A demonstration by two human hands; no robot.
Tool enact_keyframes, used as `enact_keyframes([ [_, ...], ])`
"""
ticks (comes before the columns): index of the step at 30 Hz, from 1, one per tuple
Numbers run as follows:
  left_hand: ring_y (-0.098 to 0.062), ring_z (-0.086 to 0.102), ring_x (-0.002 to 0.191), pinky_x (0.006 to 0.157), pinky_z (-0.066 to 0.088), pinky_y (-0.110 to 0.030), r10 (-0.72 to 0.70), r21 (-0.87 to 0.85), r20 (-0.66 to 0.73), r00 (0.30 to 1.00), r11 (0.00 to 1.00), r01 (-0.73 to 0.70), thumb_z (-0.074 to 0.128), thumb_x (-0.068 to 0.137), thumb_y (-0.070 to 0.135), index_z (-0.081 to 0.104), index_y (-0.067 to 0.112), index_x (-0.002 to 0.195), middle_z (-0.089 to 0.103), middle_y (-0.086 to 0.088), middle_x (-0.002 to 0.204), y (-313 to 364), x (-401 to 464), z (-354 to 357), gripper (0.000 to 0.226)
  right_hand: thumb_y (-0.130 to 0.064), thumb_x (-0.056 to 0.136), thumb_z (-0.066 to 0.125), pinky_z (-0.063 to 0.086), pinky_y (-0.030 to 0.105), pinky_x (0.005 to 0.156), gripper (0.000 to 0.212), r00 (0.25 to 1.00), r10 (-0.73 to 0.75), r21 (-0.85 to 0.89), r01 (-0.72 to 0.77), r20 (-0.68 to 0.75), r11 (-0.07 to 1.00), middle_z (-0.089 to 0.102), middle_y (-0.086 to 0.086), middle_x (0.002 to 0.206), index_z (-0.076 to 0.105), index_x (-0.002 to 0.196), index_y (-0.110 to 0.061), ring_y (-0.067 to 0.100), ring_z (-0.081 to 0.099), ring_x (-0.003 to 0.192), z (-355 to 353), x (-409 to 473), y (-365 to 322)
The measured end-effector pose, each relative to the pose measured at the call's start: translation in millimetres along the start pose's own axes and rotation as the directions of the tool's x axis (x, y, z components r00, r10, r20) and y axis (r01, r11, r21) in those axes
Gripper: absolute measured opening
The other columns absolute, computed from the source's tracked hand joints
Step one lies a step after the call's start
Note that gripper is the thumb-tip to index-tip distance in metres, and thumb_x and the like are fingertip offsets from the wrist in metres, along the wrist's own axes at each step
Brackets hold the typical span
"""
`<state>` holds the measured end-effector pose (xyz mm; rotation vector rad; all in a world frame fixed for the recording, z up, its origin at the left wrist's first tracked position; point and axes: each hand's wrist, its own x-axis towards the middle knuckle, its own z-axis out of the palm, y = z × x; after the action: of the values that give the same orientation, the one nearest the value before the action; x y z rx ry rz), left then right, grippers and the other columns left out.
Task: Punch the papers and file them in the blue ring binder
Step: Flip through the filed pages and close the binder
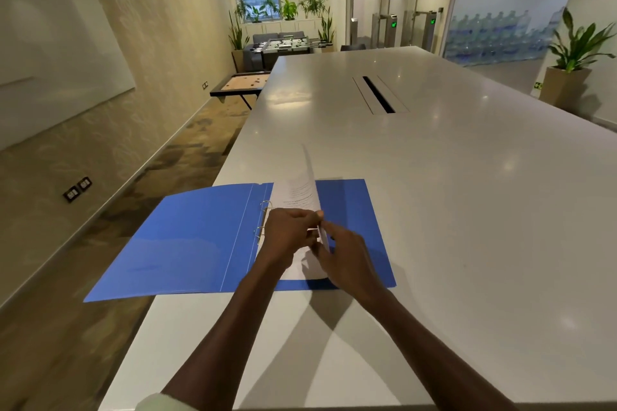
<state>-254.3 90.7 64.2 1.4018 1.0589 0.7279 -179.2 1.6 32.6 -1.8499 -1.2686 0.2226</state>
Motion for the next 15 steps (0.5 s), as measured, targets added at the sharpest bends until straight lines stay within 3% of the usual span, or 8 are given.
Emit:
enact_keyframes([
  [3, -0.03, 0.07, 0.074, 0.07, 0.061, -0.033, -0.035, -0.025, -0.04, 0.999, 0.999, 0.034, 0.074, 0.083, 0.006, 0.073, -0.006, 0.093, 0.073, -0.019, 0.088, -5.4, 2.7, -3.3, 0.016, -0.032, 0.093, 0.058, 0.048, 0.025, 0.089, 0.04, 0.999, 0.015, 0.056, -0.018, 0.049, 0.998, 0.067, 0.005, 0.12, 0.057, 0.129, -0.015, 0.021, 0.065, 0.104, 3.1, -2.0, -0.1],
  [6, -0.023, 0.068, 0.069, 0.063, 0.061, -0.027, -0.064, -0.049, -0.073, 0.995, 0.997, 0.06, 0.075, 0.08, 0.003, 0.073, -0.005, 0.094, 0.07, -0.013, 0.084, -7.0, 5.6, -7.2, 0.016, -0.035, 0.094, 0.056, 0.048, 0.026, 0.089, 0.038, 0.991, 0.103, 0.152, -0.114, 0.085, 0.982, 0.064, 0.003, 0.125, 0.057, 0.128, -0.017, 0.021, 0.064, 0.107, 3.2, 1.3, 2.7],
  [11, -0.028, 0.07, 0.085, 0.078, 0.061, -0.039, -0.101, -0.083, -0.112, 0.988, 0.992, 0.092, 0.083, 0.072, 0.009, 0.074, -0.003, 0.096, 0.071, -0.012, 0.098, -14.3, 14.5, -7.5, 0.028, -0.038, 0.094, 0.053, 0.046, 0.016, 0.07, 0.035, 0.974, 0.201, 0.217, -0.22, 0.107, 0.951, 0.063, 0.0, 0.124, 0.056, 0.123, -0.017, 0.018, 0.064, 0.101, 2.3, 9.8, 13.1],
  [15, -0.028, 0.072, 0.084, 0.076, 0.061, -0.038, -0.085, -0.061, -0.122, 0.989, 0.995, 0.078, 0.087, 0.066, 0.02, 0.075, 0.003, 0.092, 0.074, -0.009, 0.095, -16.1, 13.7, -5.9, 0.034, -0.039, 0.093, 0.055, 0.052, 0.022, 0.075, 0.036, 0.961, 0.242, 0.243, -0.269, 0.136, 0.932, 0.064, -0.001, 0.12, 0.056, 0.121, -0.018, 0.019, 0.066, 0.098, 2.9, 14.9, 21.6],
])
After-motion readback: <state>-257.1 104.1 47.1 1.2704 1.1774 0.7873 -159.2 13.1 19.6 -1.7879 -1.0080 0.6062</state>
